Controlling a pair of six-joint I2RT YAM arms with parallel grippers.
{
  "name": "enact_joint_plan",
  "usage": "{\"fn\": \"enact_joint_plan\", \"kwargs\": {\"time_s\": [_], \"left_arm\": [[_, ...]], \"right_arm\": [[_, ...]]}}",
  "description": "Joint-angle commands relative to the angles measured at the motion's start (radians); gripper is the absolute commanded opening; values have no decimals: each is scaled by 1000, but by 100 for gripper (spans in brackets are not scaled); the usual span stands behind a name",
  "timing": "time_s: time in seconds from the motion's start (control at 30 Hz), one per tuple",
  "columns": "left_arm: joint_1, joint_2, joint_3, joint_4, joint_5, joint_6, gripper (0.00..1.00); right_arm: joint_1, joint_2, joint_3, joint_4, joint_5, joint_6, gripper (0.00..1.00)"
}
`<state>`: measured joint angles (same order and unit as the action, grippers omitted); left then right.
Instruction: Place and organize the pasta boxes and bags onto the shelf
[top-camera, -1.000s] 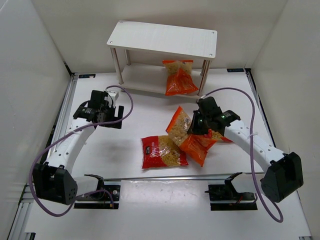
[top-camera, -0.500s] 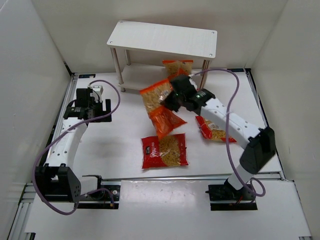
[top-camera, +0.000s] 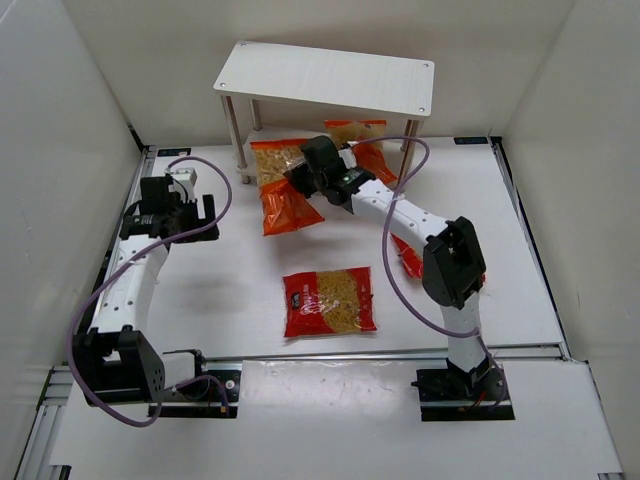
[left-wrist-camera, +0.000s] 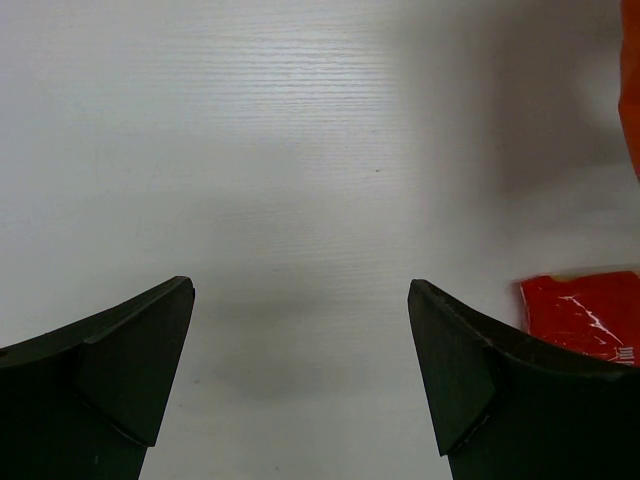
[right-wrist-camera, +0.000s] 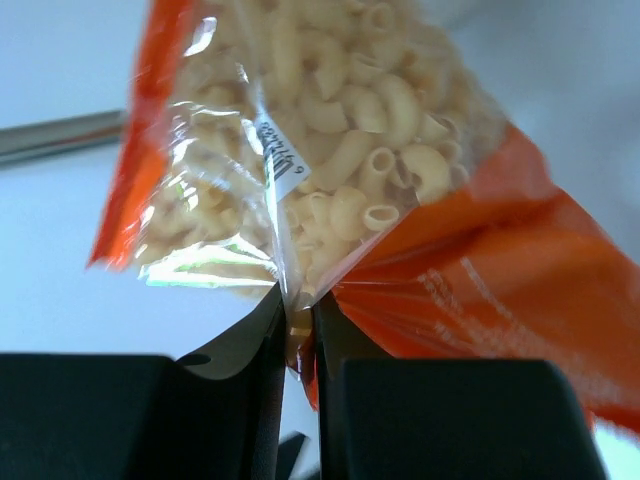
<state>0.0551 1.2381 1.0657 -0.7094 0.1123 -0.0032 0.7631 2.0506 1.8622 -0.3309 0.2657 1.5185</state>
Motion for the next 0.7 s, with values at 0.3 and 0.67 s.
{"fn": "enact_joint_plan", "kwargs": {"time_s": [0.3,0.67], "left_arm": [[3,20,-49,56,58,3,99],[3,38,-67,65,58,3,99]], "right_arm": [[-71,137,96,825,4,2,0],[-91,256,265,790,216,-51,0]]}}
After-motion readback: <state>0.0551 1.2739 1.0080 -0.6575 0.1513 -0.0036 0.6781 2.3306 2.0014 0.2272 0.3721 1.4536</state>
